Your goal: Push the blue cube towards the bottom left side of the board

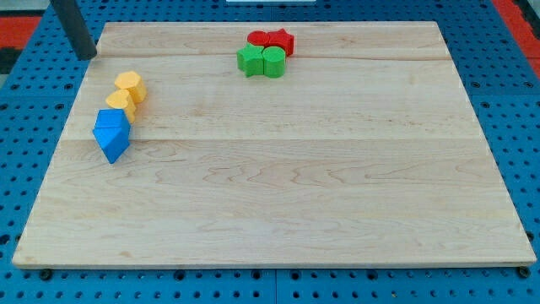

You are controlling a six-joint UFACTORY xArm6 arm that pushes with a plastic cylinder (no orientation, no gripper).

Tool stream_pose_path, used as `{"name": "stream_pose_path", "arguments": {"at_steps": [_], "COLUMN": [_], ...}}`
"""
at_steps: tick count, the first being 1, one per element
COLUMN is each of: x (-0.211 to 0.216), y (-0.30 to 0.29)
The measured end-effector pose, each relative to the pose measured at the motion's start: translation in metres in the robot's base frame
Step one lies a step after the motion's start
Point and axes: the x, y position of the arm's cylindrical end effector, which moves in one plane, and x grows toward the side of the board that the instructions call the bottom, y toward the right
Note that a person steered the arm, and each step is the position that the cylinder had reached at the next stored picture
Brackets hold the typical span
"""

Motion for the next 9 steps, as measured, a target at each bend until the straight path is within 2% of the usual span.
{"name": "stream_pose_path", "arguments": {"at_steps": [1, 2, 3, 5, 6, 7, 8, 9], "x": [0.001, 0.001, 0.032, 0.09, 0.136, 0.152, 0.148, 0.165], "y": [0.01, 0.05, 0.074, -0.003, -0.002, 0.037, 0.094, 0.121]}}
